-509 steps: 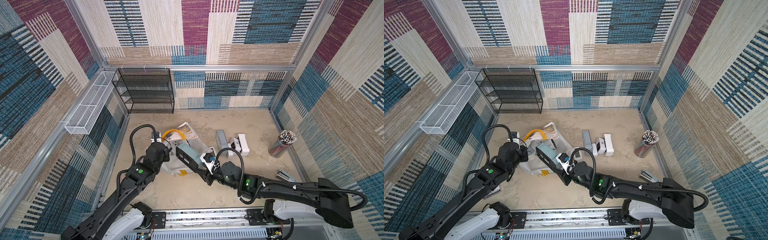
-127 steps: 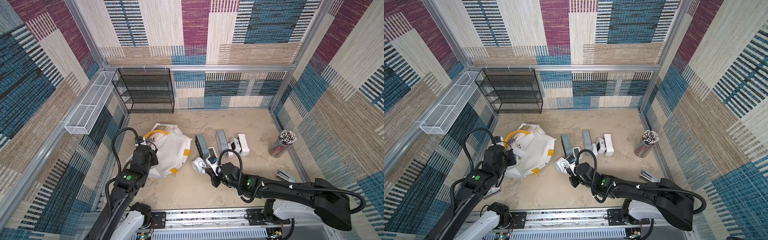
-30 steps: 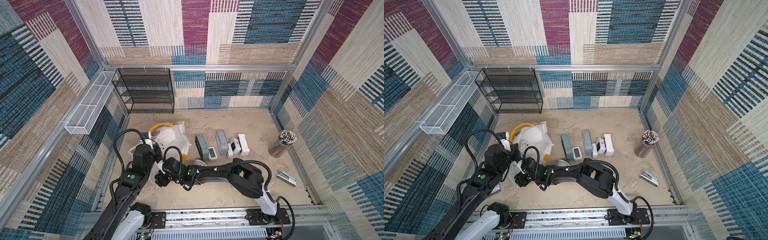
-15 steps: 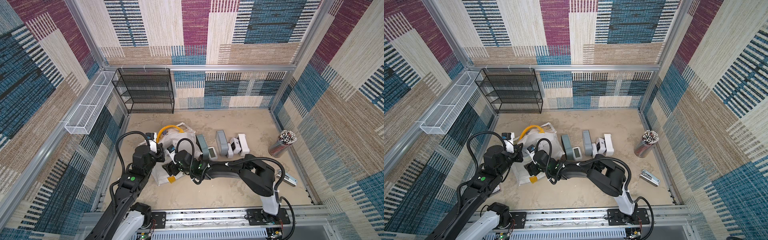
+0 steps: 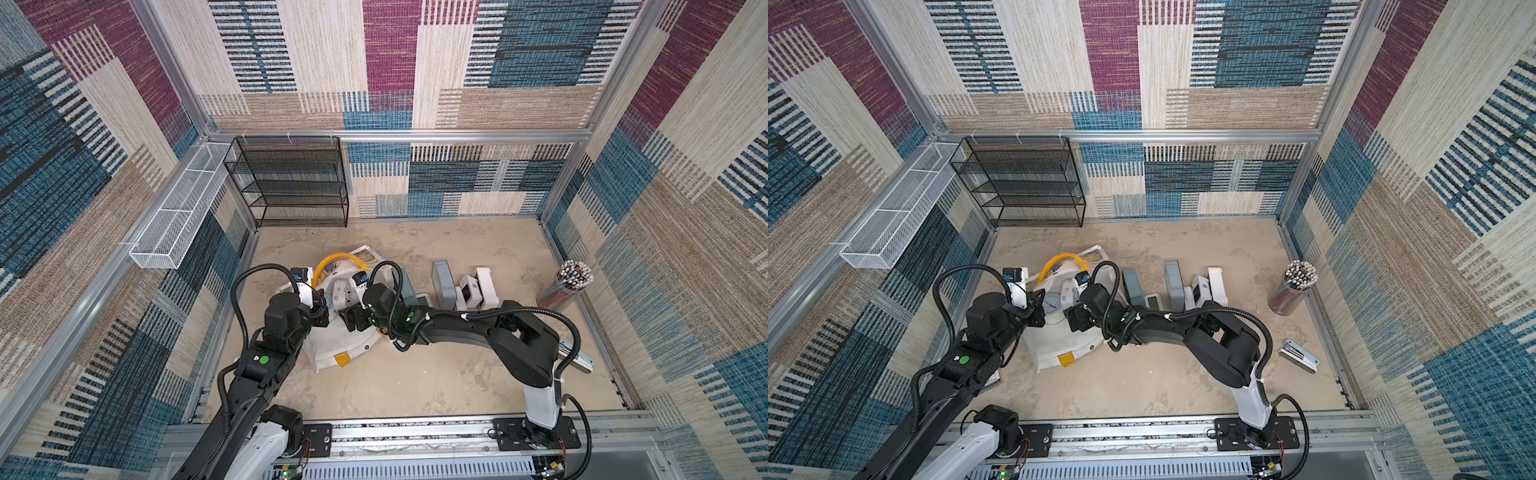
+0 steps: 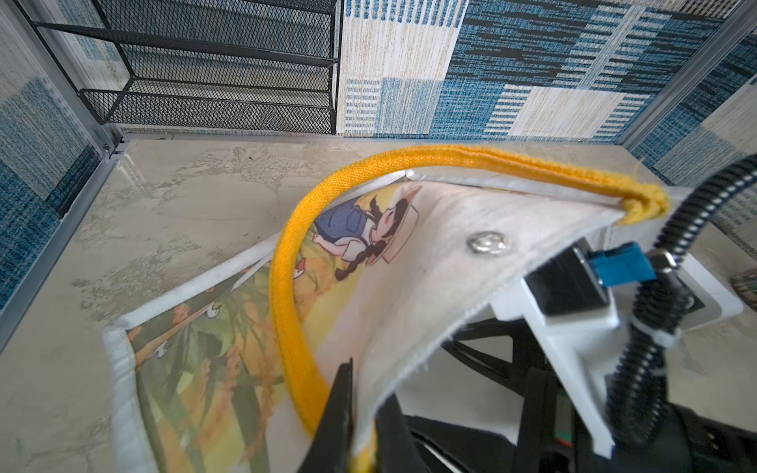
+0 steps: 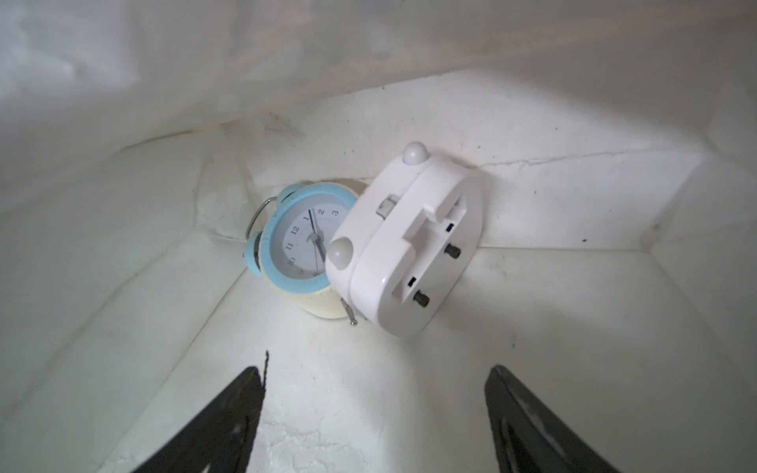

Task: Take the alarm clock out of the canvas bag
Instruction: Adjust the canvas bag at the center of the board, then pick up the alarm from the canvas bag.

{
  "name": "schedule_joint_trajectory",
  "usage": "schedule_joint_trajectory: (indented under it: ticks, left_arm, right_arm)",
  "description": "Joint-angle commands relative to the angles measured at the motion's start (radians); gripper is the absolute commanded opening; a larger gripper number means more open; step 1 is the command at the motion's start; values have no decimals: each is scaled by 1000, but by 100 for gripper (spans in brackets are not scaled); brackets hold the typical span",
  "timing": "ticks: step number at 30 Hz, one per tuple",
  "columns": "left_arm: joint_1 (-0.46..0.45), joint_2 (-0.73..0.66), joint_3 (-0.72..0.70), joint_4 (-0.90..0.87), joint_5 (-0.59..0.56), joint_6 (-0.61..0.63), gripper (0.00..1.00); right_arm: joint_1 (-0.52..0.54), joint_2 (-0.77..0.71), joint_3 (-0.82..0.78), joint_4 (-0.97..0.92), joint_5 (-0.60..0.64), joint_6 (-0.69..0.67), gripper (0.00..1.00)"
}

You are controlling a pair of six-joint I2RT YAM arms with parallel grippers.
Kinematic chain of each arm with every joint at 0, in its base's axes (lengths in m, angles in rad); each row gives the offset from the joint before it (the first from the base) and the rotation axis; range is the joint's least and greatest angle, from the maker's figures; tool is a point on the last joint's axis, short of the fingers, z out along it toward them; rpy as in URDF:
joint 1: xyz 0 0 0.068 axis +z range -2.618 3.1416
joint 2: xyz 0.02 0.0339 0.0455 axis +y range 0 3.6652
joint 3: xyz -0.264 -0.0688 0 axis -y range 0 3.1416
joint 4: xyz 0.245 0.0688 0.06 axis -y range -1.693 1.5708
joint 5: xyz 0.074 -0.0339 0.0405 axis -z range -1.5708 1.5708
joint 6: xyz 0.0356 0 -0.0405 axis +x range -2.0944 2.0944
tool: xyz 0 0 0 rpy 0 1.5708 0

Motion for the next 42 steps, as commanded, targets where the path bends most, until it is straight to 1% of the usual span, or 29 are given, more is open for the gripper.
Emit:
schedule_joint_trajectory:
  ticks: [1, 7, 13, 19, 27, 33, 42]
  left_arm:
    - [0, -4, -1, 12, -8, 7, 0]
    - [-1, -5, 0, 10, -6, -1, 0]
    - [-1, -2, -1, 10, -1, -10, 0]
    - [-1, -1, -2, 13, 5, -26, 0]
    - [-1, -1, 4, 12, 15, -78, 0]
    - [-1, 14, 21, -7, 5, -123, 0]
    - [-1, 67, 70, -30, 26, -172, 0]
  right_arm:
    - [-3, 28, 42, -29, -14, 32, 88]
    - [-3, 73, 111, -44, -17, 73, 88]
    - [-3, 143, 210, -97, 8, 112, 89]
    - [-3, 182, 236, -100, 33, 123, 89]
    - [-4, 180, 193, -10, 30, 107, 89]
    - [-5, 135, 114, 87, 31, 84, 89]
    - [-3, 138, 119, 97, 27, 67, 87]
